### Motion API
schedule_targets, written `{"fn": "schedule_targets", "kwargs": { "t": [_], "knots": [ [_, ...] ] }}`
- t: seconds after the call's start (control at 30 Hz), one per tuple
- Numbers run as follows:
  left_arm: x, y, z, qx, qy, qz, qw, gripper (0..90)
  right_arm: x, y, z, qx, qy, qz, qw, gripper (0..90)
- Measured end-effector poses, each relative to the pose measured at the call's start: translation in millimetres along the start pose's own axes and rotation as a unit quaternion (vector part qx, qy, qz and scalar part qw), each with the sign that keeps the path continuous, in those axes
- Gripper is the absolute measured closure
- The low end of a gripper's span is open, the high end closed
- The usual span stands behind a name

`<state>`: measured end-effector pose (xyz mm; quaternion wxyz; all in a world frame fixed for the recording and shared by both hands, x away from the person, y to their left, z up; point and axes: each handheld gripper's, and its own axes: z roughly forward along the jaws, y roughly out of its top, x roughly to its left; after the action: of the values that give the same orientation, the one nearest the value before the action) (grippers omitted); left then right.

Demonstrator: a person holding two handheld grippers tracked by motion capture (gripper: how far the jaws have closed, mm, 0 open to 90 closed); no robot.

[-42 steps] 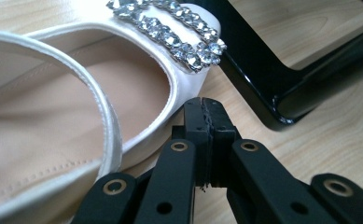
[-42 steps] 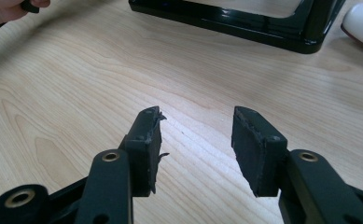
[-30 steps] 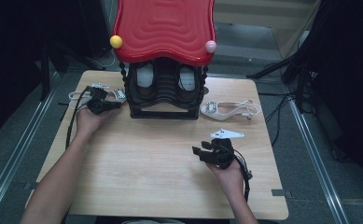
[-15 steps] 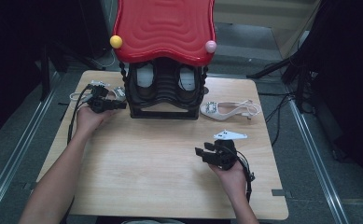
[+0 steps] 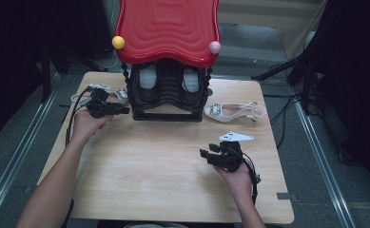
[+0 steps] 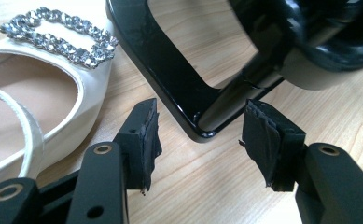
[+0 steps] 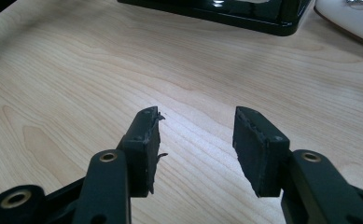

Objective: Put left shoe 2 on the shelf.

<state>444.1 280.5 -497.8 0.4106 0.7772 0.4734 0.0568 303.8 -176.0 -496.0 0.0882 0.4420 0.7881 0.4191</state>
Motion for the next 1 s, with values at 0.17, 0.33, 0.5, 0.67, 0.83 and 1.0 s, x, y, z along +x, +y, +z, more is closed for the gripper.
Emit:
{"fn": "schedule_targets", "kwargs": {
  "t": [0.17,0.33,0.5,0.67,0.83,1.0],
  "knots": [
    [-2.2,-4.6,-9.0,-0.002,0.001,-0.002,1.0,43.9,-2.6,0.8,0.9,-0.006,0.004,-0.002,1.0,51.9],
    [-6.3,-10.3,-17.4,-0.002,0.005,0.002,1.0,44.1,-5.0,5.0,4.1,0.003,0.008,-0.004,1.0,51.1],
    [-8.4,-17.8,-26.9,-0.009,0.013,0.003,0.9999,44.9,-6.7,9.2,8.6,0.002,0.009,-0.01,0.9999,50.7],
    [-6.0,-26.2,-36.7,-0.009,0.015,-0.012,0.9998,51.4,-8.2,12.7,11.9,-0.006,0.015,-0.011,0.9998,50.6],
    [-3.2,-35.1,-46.9,-0.016,0.017,-0.022,0.9995,65.2,-9.4,17.8,14.1,-0.004,0.016,-0.011,0.9998,50.7],
    [-0.5,-43.5,-56.3,-0.035,0.022,-0.018,0.999,78.6,-12.2,21.4,17.0,-0.004,0.018,-0.011,0.9998,51.3]
  ]
}}
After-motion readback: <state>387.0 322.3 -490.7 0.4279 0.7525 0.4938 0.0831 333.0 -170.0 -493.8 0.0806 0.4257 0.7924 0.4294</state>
